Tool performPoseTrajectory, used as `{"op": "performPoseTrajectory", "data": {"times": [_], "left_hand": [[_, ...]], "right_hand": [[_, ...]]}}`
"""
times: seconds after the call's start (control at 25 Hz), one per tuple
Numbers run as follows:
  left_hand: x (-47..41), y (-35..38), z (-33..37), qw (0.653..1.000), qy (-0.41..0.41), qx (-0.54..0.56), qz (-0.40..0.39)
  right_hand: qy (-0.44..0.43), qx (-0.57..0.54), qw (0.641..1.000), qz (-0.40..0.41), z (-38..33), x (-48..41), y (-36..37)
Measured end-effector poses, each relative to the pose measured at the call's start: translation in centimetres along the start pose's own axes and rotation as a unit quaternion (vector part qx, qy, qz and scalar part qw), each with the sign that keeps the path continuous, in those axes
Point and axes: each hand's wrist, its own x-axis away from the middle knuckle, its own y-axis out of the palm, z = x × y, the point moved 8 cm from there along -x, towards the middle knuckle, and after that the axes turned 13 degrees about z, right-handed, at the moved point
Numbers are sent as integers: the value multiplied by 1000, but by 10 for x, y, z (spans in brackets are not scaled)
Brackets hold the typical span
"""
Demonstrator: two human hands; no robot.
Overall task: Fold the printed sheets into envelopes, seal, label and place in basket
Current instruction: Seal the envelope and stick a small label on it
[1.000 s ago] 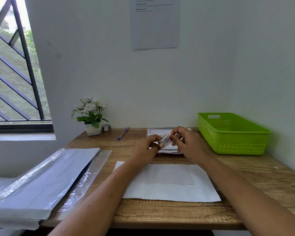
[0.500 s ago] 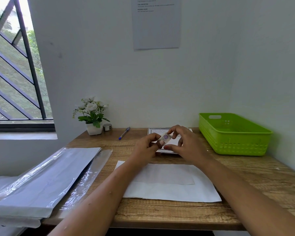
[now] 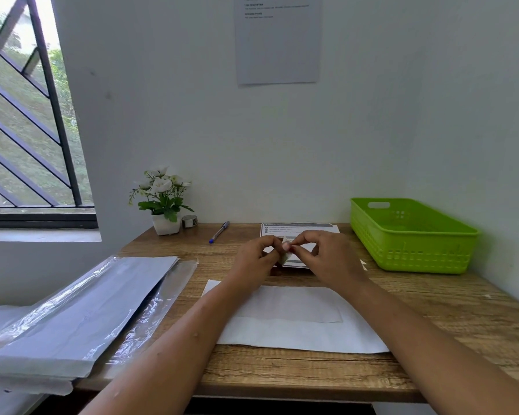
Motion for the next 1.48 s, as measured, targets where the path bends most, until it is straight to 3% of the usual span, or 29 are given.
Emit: {"op": "performPoseTrajectory", "data": {"times": [0.2, 0.36, 0.44, 0.6, 0.76, 0.92, 1.04, 1.16, 1.32, 1.48], "left_hand": [[2, 1, 1, 999, 13, -33, -13], [-2, -1, -5, 997, 5, -76, 3], [-4, -4, -6, 995, 0, -95, 19], [-6, -6, -10, 995, -3, -97, 32], [-9, -15, -8, 991, 1, -118, 69], [-18, -45, -10, 972, -1, -203, 114], [-34, -78, -22, 943, -34, -297, 149], [-51, -120, -33, 908, -57, -364, 200], [-60, -173, -69, 872, -117, -410, 240], [-63, -190, -96, 863, -146, -403, 267]], "right_hand": [[5, -9, 1000, 13, 3, -2, 0], [115, -164, 979, 46, 14, -5, -2], [198, -269, 941, 51, 21, -5, 2], [342, -461, 819, 28, 28, 0, 14], [379, -509, 773, 15, 27, 2, 18], [373, -488, 789, -23, 21, 6, 30], [336, -421, 835, -113, -2, 13, 53], [247, -361, 874, -211, -42, 17, 81], [239, -386, 855, -250, -56, 32, 112], [255, -403, 843, -250, -43, 36, 124]]}}
